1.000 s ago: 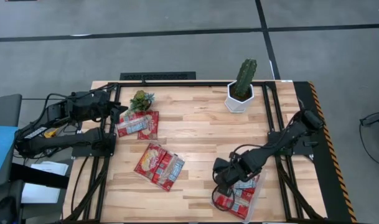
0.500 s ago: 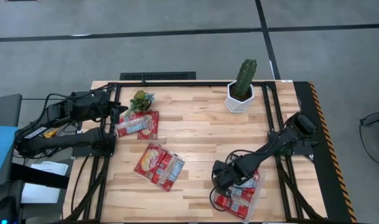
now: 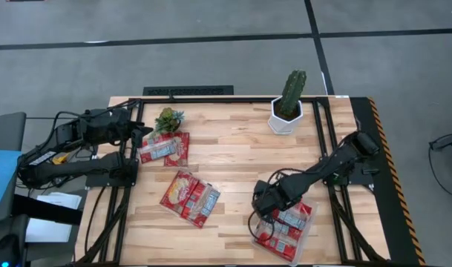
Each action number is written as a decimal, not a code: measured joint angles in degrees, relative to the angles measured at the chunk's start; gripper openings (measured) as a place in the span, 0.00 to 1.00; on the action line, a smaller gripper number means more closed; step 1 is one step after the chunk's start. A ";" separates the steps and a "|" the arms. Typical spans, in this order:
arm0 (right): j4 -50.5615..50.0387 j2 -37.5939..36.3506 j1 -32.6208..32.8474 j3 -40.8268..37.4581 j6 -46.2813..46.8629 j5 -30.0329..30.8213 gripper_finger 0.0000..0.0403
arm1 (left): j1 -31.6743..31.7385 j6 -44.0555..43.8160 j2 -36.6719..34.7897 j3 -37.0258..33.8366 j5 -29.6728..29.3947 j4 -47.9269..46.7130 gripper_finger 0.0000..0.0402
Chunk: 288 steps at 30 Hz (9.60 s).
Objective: Sort popcorn bags into baskets
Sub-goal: Put the red popcorn bag into the transparent bin
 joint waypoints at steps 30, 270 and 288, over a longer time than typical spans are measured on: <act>7.41 -2.34 -13.42 4.89 -6.66 8.75 0.22 | -0.02 -12.71 10.36 -30.99 -0.49 14.19 0.59; 22.93 -2.70 -29.23 1.96 0.23 3.17 0.01 | -1.99 -20.15 38.91 -27.34 37.16 66.52 0.53; -8.01 -24.08 -17.04 1.81 -39.86 -12.00 0.04 | -1.92 -13.01 38.88 -23.15 33.98 60.06 0.53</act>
